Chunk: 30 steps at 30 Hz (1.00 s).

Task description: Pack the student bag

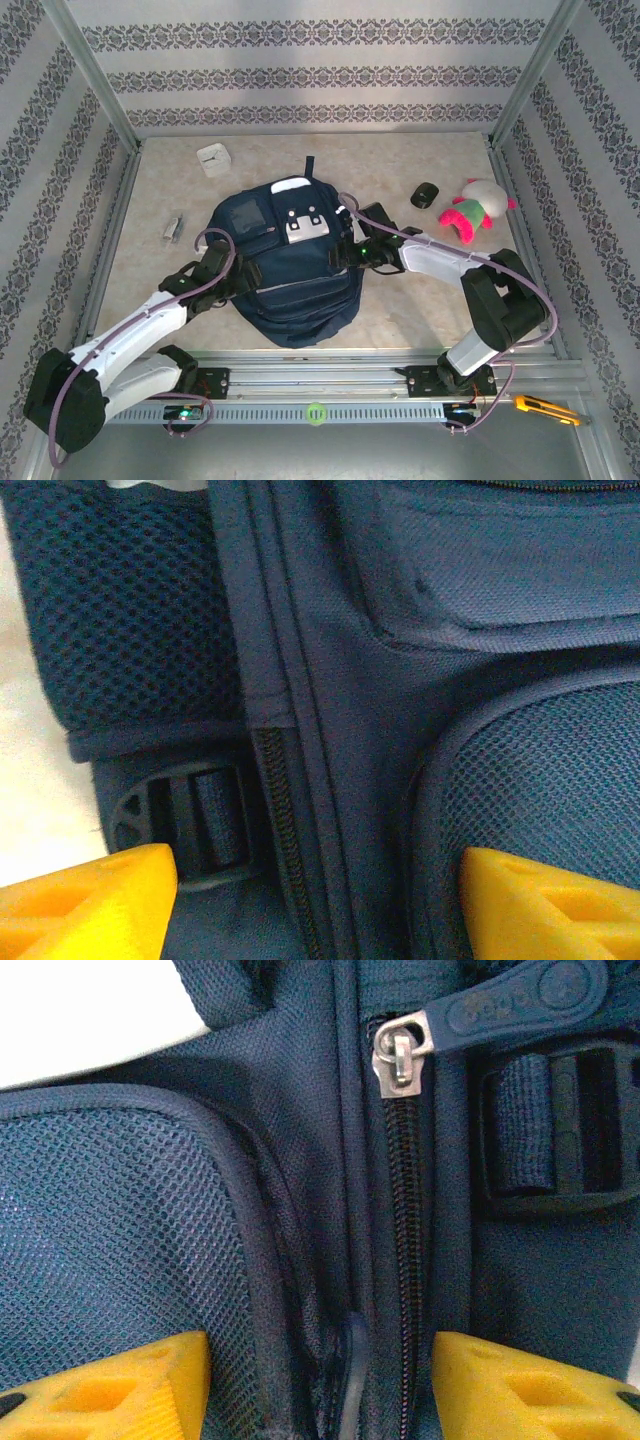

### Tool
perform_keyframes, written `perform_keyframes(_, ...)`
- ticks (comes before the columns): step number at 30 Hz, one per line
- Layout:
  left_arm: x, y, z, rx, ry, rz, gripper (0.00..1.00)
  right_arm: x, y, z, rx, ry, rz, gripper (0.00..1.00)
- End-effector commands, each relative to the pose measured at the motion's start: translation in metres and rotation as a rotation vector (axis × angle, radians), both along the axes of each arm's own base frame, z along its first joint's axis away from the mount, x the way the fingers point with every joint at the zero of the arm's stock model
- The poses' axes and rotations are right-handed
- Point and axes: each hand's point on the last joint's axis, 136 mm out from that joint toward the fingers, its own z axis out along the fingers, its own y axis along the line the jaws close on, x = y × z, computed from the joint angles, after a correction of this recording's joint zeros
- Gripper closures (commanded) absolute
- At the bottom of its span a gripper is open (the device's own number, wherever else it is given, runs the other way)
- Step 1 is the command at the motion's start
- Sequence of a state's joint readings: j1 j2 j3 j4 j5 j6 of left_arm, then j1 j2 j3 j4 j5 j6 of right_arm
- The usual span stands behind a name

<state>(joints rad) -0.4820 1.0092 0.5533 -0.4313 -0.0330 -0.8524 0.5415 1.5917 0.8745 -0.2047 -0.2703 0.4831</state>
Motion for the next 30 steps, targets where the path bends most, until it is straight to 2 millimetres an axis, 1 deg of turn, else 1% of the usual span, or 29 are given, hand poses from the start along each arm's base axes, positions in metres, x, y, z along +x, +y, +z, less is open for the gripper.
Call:
perform_keyframes(1,0.010,0.000,-0.006,0.013,-0.023,-0.016,0.29,-0.011,-0.009,-0.016,-0.035,0.035,-0.035,0.42)
perform_keyframes(3,0.015,-0.003,-0.007,0.017,-0.033,-0.030,0.33,-0.016,-0.010,-0.018,-0.027,0.040,-0.048,0.42)
perform_keyframes(6,0.028,-0.009,-0.007,0.024,-0.055,-0.050,0.35,-0.027,-0.007,-0.019,-0.002,0.039,-0.057,0.43)
perform_keyframes(7,0.033,-0.014,-0.005,0.015,-0.060,-0.062,0.35,-0.031,-0.008,-0.018,0.003,0.037,-0.063,0.43)
perform_keyframes(8,0.037,-0.019,-0.003,0.004,-0.065,-0.081,0.36,-0.034,-0.009,-0.016,0.009,0.031,-0.070,0.43)
perform_keyframes(10,0.044,-0.024,0.002,0.011,-0.063,-0.103,0.35,-0.034,-0.014,-0.007,0.021,0.007,-0.086,0.42)
perform_keyframes(12,0.049,-0.024,0.011,0.044,-0.073,-0.129,0.31,-0.031,-0.015,0.013,0.076,-0.031,-0.088,0.40)
perform_keyframes(13,0.051,-0.022,0.019,0.073,-0.089,-0.141,0.30,-0.030,-0.013,0.028,0.125,-0.048,-0.081,0.40)
perform_keyframes(15,0.057,-0.017,0.040,0.128,-0.142,-0.164,0.27,-0.033,-0.009,0.055,0.219,-0.068,-0.063,0.39)
perform_keyframes(17,0.061,-0.010,0.064,0.196,-0.206,-0.192,0.24,-0.040,-0.005,0.080,0.291,-0.085,-0.036,0.39)
perform_keyframes(19,0.063,-0.006,0.083,0.253,-0.246,-0.232,0.23,-0.046,-0.011,0.091,0.310,-0.092,-0.047,0.39)
perform_keyframes(20,0.064,-0.009,0.092,0.264,-0.265,-0.269,0.23,-0.048,-0.016,0.094,0.316,-0.093,-0.065,0.39)
perform_keyframes(22,0.062,-0.027,0.104,0.247,-0.294,-0.394,0.25,-0.050,-0.029,0.097,0.335,-0.089,-0.104,0.38)
perform_keyframes(23,0.059,-0.041,0.108,0.229,-0.317,-0.488,0.26,-0.050,-0.036,0.098,0.345,-0.093,-0.123,0.39)
perform_keyframes(25,0.048,-0.073,0.114,0.257,-0.373,-0.684,0.27,-0.050,-0.047,0.100,0.352,-0.116,-0.149,0.38)
perform_keyframes(27,0.030,-0.107,0.114,0.346,-0.437,-0.909,0.26,-0.048,-0.058,0.101,0.354,-0.134,-0.173,0.39)
perform_keyframes(29,0.014,-0.136,0.104,0.425,-0.464,-1.109,0.24,-0.048,-0.064,0.101,0.359,-0.138,-0.182,0.38)
perform_keyframes(30,0.008,-0.148,0.098,0.449,-0.464,-1.179,0.24,-0.047,-0.068,0.101,0.361,-0.140,-0.187,0.39)
